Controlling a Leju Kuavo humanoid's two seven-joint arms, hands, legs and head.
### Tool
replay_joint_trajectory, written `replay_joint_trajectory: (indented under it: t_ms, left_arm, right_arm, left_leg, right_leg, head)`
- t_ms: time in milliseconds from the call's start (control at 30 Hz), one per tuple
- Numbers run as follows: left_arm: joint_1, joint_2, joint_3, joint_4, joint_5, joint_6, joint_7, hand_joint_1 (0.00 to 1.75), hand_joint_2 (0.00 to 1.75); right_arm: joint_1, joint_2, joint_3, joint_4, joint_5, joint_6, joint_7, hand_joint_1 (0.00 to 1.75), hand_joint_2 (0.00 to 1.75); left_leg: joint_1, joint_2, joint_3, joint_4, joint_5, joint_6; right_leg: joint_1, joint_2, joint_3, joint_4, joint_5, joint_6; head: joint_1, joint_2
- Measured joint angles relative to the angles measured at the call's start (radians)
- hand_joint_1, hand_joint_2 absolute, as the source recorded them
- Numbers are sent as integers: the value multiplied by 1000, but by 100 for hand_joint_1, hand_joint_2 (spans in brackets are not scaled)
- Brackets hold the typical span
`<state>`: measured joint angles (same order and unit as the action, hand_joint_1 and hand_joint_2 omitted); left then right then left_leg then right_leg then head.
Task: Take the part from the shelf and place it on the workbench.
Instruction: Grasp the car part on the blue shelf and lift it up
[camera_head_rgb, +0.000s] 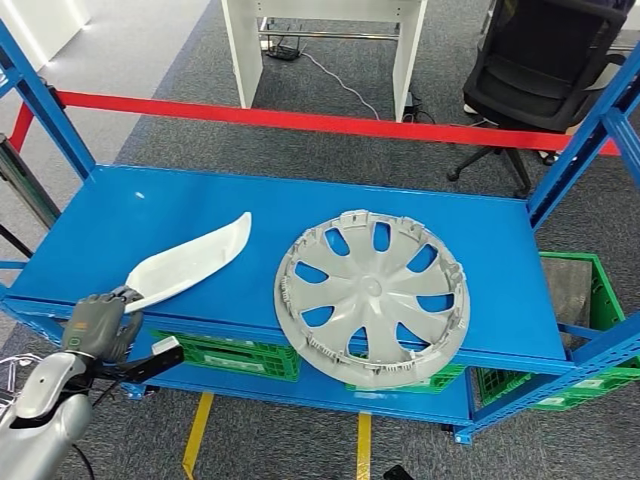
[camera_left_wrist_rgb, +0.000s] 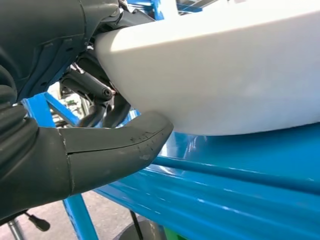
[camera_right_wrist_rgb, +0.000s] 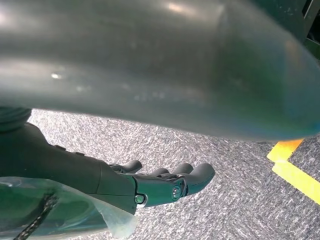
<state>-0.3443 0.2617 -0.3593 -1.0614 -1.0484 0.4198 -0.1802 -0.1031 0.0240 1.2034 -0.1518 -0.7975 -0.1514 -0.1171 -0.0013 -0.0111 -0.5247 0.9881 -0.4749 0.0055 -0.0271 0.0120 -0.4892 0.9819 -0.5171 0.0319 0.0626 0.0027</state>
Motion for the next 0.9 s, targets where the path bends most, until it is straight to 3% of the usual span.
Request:
replay_joint_trajectory:
  t_ms: [233, 500, 767, 900]
  left_arm:
    - [6, -1, 18, -12, -1, 37, -1, 175, 175]
    - [34, -41, 74, -130, -102, 260, -9, 175, 175]
    - [52, -70, 107, -228, -138, 274, -11, 175, 175]
    - [72, -99, 146, -286, -221, 275, -76, 175, 175]
  right_arm:
    - [0, 0, 2, 0, -3, -2, -1, 0, 0]
    - [1, 0, 10, 0, -18, -21, -4, 0, 0]
    - [3, 0, 15, 0, -20, -21, -8, 0, 0]
    - [4, 0, 16, 0, -27, -28, -9, 0, 0]
  left_leg:
    - [0, 0, 0, 0, 0, 0]
    - [0, 0, -1, 0, 0, 0]
    - [0, 0, -1, 0, 0, 0]
    - [0, 0, -1, 0, 0, 0]
  right_leg:
    - [0, 0, 0, 0, 0, 0]
    - [0, 0, -1, 0, 0, 0]
    - [0, 0, -1, 0, 0, 0]
    - [0, 0, -2, 1, 0, 0]
  head:
    - [0, 0]
    - [0, 0]
    - [0, 0]
    - [0, 0]
